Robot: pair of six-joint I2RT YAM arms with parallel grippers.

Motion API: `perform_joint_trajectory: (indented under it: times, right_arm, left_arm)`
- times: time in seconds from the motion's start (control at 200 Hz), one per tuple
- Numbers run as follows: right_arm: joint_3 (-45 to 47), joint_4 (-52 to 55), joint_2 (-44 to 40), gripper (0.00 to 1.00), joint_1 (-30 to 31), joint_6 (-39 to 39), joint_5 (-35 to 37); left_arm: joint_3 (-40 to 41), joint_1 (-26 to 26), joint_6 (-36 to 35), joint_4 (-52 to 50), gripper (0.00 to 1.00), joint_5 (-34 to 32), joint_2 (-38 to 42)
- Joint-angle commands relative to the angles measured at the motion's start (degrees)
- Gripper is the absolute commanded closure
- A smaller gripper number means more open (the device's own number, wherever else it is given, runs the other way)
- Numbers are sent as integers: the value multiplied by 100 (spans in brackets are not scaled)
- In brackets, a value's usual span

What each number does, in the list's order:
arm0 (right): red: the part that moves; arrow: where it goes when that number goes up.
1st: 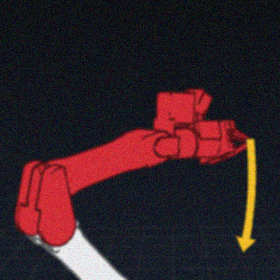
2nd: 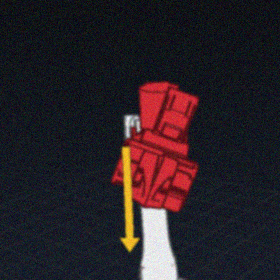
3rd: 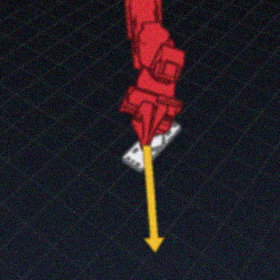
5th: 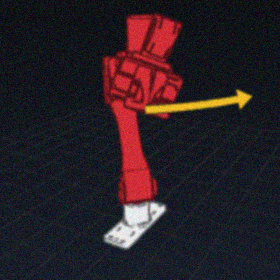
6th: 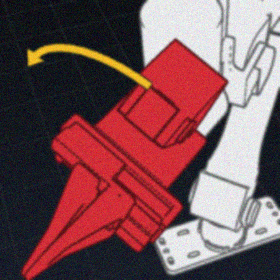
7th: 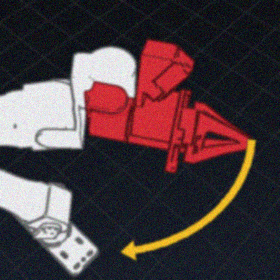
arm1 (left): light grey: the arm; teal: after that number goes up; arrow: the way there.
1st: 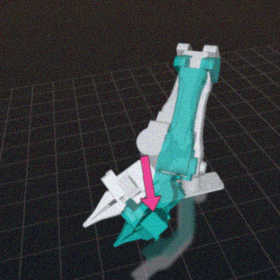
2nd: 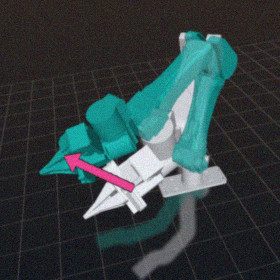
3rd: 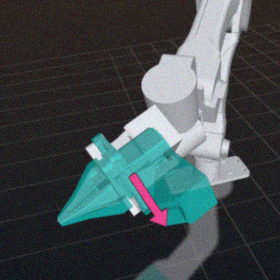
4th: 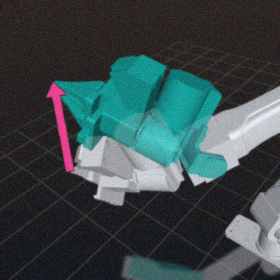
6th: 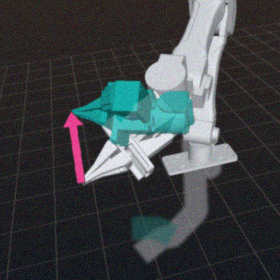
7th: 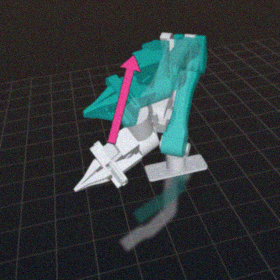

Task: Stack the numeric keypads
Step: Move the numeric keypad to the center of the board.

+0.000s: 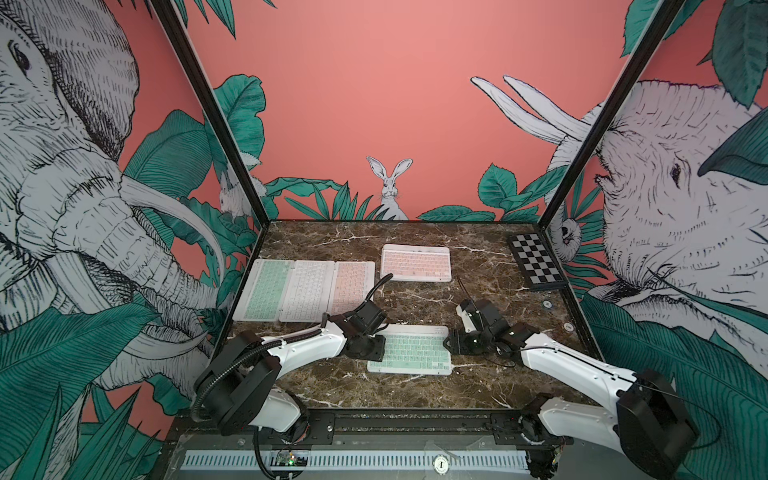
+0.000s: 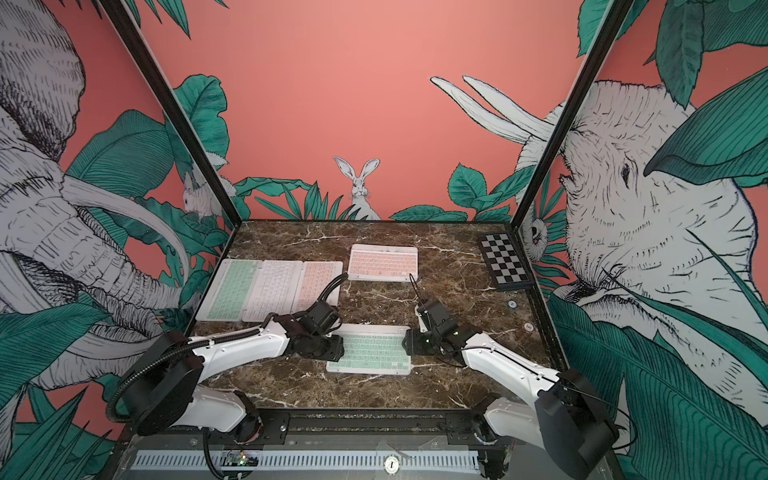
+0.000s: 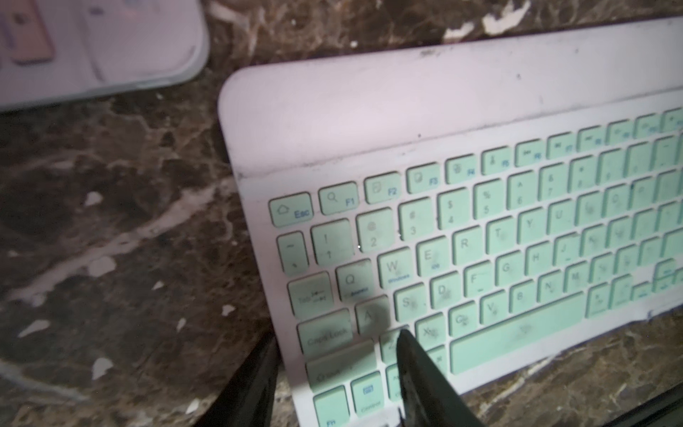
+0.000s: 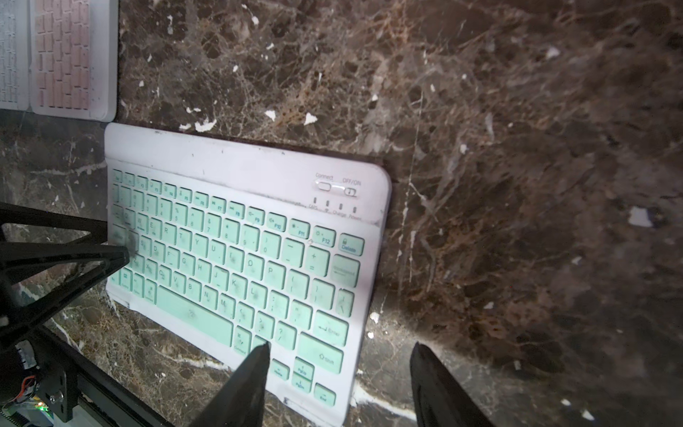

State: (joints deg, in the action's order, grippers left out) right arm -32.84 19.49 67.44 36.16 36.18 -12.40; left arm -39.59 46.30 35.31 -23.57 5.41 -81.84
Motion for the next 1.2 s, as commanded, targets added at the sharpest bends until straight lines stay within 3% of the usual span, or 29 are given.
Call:
perform_joint_trajectory:
  times: [0.0,0.45,1.196]
  right_arm:
    - [48,132,45,39,92,132,148]
    - [-5,63,531,40,346,241,384]
    - [315,-781,574,39,375,556,-154]
  left_arm:
    - [-10,63,-7,-42,47,50,-137]
    - [-7,161,-59,-33,48,-66,-213]
    - [-23,439,-81,-62,49,-197,-464]
